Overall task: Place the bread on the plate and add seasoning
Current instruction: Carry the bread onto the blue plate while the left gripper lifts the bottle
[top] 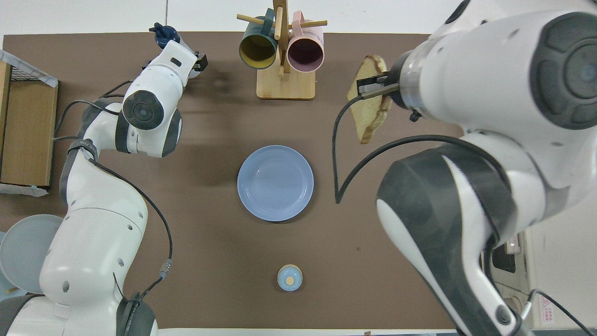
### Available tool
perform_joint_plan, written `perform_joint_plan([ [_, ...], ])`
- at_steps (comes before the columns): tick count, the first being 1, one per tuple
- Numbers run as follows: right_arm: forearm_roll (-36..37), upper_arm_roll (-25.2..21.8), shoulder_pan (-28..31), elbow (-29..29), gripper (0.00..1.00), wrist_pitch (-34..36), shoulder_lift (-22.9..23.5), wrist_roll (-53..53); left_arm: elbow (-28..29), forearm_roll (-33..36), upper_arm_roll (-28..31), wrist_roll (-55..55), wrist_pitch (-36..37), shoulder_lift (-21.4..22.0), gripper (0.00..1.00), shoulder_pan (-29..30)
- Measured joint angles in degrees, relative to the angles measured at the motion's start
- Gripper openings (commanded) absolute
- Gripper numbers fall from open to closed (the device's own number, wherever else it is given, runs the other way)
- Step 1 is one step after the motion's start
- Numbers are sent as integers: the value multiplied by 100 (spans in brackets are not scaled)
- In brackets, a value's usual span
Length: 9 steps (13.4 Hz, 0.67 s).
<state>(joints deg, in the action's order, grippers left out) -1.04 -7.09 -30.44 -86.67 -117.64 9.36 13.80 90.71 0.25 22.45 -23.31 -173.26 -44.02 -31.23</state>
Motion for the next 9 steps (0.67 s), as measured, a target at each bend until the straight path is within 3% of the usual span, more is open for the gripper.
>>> perform_joint_plan([
  [1,-101,5,-196,-147,0,-310,91,318,-37,0,-2,-16,-1,-1,13,20],
  [2,-115,8,-403,-287,0,-643,200,728,-51,0,-6,-23,-6,-1,0,22],
  [6,-123,15,-1140,-967,0,-1944,535,2022,-61,12,-22,-8,-30,-2,0,14],
  [9,-137,17,-1344,-1761,0,-2863,527,2217,-97,7,-93,-4,31,8,0,82],
])
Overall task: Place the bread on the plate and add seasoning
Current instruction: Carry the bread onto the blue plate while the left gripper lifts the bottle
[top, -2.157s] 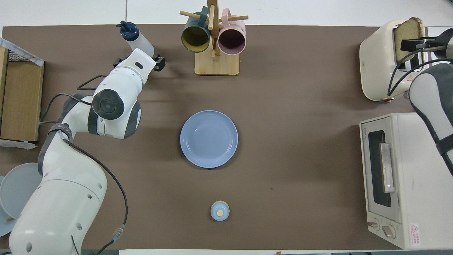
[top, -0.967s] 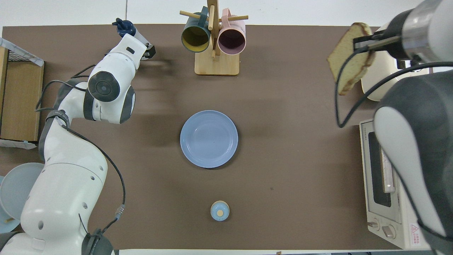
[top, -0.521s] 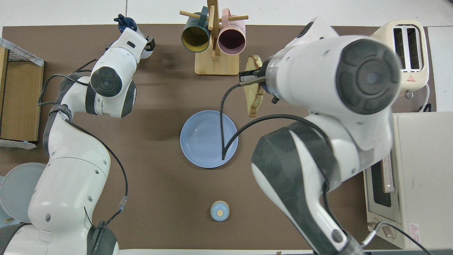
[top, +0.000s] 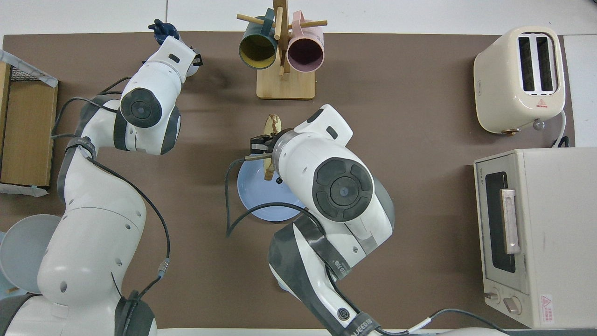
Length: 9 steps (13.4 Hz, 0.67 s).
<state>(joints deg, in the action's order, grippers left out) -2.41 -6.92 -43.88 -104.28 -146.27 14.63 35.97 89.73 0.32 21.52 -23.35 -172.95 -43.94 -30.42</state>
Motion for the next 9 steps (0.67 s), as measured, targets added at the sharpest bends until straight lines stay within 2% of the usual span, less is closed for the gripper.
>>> perform_joint_plan([
  [3,-1,3,-191,-425,0,-400,-2,225,-455,4,-639,282,1077,146,0,601],
  [5,-4,3,-210,-529,0,-430,-35,261,-767,4,-1164,1077,1933,366,0,1126],
  [7,-9,2,-214,-699,0,-433,-108,288,-856,-11,-1435,2121,2495,733,0,1447],
  [9,-22,1,-214,-909,0,-437,-182,310,-856,-29,-1477,2949,3327,1189,0,1511],
])
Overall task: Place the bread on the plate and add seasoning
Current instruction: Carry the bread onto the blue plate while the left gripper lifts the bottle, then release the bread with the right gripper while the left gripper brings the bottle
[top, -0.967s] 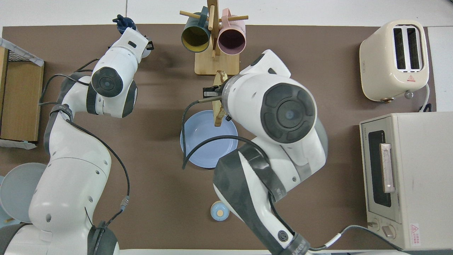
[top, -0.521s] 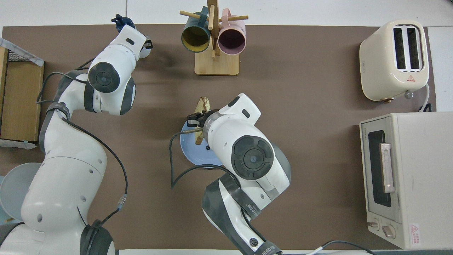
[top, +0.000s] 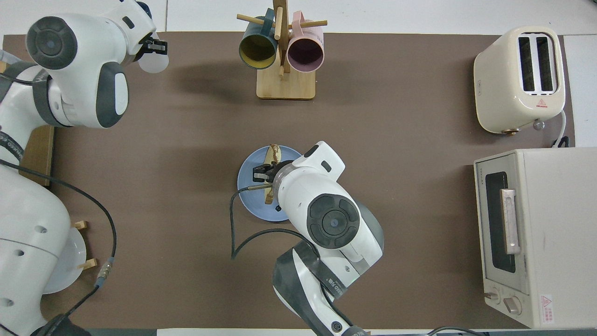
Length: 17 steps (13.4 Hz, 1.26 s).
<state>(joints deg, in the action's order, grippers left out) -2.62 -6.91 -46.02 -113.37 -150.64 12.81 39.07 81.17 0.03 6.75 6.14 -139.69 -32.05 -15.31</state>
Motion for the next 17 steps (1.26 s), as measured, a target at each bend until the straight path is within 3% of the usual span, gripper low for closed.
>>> perform_joint_plan([
  [3,-10,-25,3,-352,2,-12,-144,208,103,-38,-70,1208,1505,755,0,-14],
  [4,-10,-34,10,-451,24,-13,-186,262,198,-50,-92,1738,2020,1023,0,-24],
  [5,-10,-39,21,-521,99,-16,-213,280,317,-57,-108,2214,2434,1277,0,-35],
  [10,-13,-52,124,-576,100,-17,-247,304,1596,-84,-130,4180,3346,2768,0,-238],
  [13,-13,-71,283,-505,100,-17,-282,306,2781,-89,-147,4632,3377,3716,0,-679],
  [17,-14,-88,633,-23,100,463,-437,305,3893,-89,-164,4731,2994,4416,0,-1272],
])
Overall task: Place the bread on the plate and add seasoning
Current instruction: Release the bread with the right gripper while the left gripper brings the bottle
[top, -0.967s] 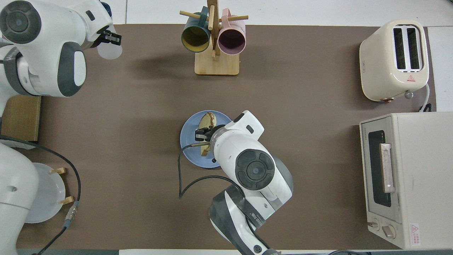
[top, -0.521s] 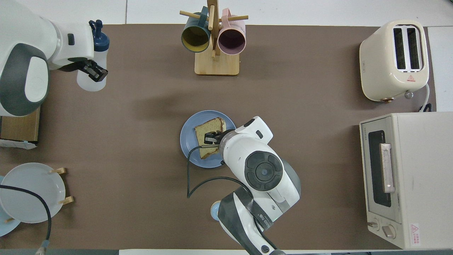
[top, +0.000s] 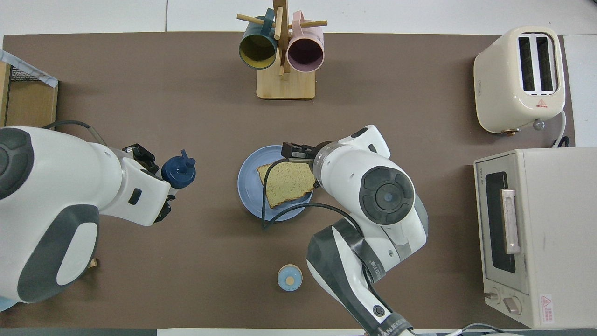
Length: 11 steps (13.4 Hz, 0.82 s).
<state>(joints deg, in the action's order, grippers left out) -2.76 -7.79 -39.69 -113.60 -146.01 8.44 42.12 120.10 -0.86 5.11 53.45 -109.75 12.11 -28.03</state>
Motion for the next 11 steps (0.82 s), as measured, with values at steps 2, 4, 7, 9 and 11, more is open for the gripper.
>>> perform_joint_plan([
  [2,0,13,13,92,100,67,-115,0,440,0,-6,200,-207,226,0,-109],
  [4,0,56,-67,104,100,81,-181,-130,751,-104,-2,304,-375,408,0,-111],
  [7,-164,70,-264,241,100,324,-317,-201,839,-331,-2,337,-481,493,0,-112],
  [9,-750,143,-336,576,91,662,-409,-238,858,-492,-2,346,-542,499,0,-112],
  [11,-1076,300,-444,1084,82,1105,-432,-137,867,-520,-2,347,-565,499,0,-112],
])
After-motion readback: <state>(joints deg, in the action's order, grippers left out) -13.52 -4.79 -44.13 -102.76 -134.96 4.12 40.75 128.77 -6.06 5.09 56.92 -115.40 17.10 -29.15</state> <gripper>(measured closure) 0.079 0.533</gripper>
